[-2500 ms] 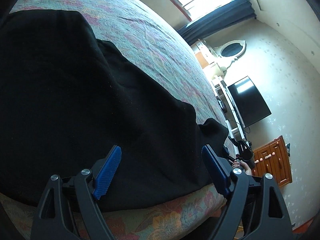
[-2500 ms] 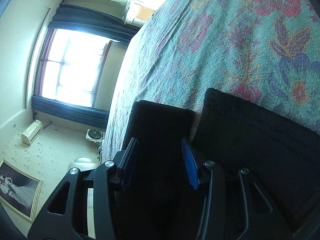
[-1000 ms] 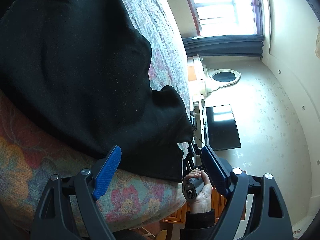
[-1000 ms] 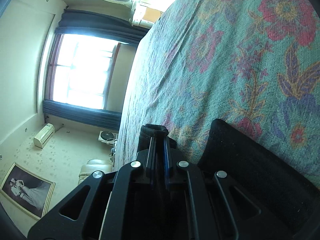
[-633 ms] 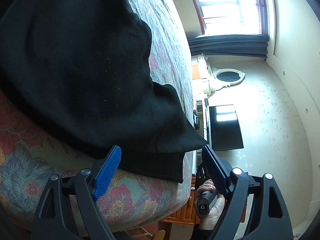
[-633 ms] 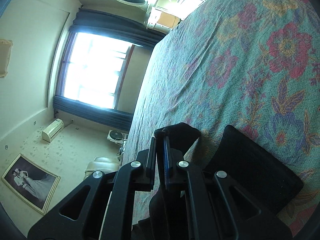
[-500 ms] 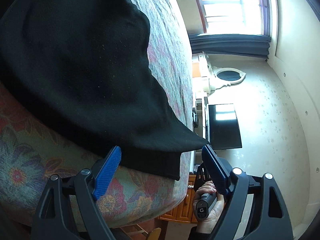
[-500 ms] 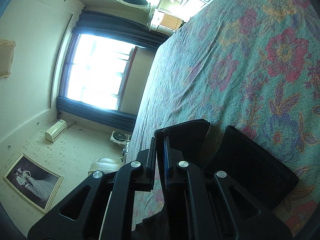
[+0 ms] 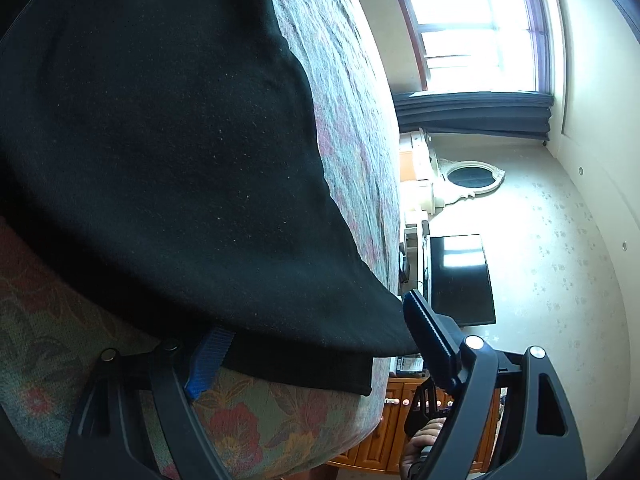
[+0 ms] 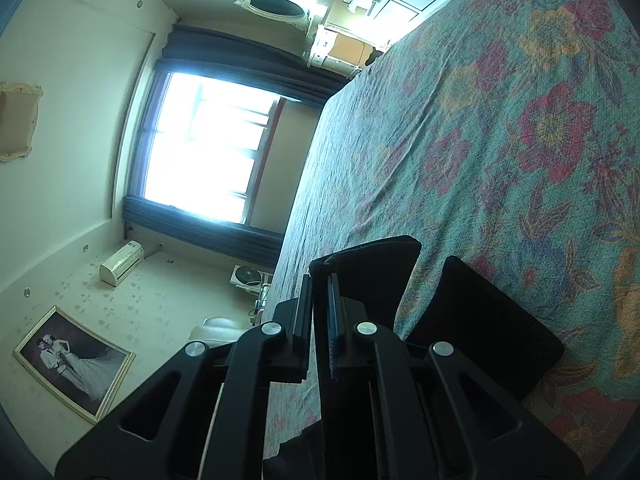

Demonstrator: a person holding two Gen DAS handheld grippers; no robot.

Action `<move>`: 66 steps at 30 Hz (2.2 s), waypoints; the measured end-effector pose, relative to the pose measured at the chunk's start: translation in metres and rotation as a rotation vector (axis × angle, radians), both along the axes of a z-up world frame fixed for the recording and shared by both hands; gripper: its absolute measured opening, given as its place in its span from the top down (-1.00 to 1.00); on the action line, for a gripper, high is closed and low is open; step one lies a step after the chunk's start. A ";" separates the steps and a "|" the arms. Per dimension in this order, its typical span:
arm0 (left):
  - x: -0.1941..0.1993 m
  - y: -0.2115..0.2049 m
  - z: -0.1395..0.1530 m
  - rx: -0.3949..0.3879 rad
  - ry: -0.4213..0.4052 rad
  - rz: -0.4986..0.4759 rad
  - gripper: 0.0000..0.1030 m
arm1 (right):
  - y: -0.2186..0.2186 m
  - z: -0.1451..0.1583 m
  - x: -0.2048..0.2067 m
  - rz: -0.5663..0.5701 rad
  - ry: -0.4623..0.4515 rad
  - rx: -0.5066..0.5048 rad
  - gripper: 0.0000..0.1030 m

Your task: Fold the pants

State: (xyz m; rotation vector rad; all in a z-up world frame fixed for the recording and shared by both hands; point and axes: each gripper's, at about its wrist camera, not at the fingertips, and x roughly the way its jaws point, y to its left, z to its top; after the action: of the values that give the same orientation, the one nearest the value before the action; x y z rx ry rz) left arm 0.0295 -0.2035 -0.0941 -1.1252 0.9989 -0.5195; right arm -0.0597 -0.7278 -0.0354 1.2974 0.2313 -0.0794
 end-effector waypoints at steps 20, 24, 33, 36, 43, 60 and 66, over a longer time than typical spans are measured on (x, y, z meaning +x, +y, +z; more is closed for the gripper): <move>-0.021 0.011 0.008 0.212 -0.097 -0.027 -0.07 | -0.003 -0.088 -0.090 -0.031 0.214 0.044 0.87; -0.017 0.005 0.007 0.245 -0.107 -0.070 -0.05 | -0.004 -0.102 -0.094 -0.037 0.236 0.059 0.87; -0.028 0.023 0.009 0.176 -0.050 -0.090 -0.05 | -0.008 -0.094 -0.118 -0.063 0.231 0.098 0.24; -0.031 0.029 0.015 0.177 -0.083 -0.074 -0.06 | 0.001 -0.091 -0.122 -0.038 0.219 0.107 0.17; -0.017 0.026 0.003 0.176 -0.060 -0.021 -0.05 | 0.044 -0.088 -0.101 0.097 0.202 0.137 0.17; -0.028 0.023 -0.009 0.183 0.080 0.010 0.94 | 0.045 -0.092 -0.124 0.086 0.196 0.141 0.17; -0.030 0.026 -0.008 0.169 0.051 -0.036 0.92 | 0.037 -0.089 -0.132 0.064 0.192 0.123 0.06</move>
State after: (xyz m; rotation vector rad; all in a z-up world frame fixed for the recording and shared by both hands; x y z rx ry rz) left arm -0.0007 -0.1774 -0.1020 -0.9752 1.0883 -0.4291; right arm -0.1913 -0.6907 -0.1245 1.4045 0.4478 -0.1376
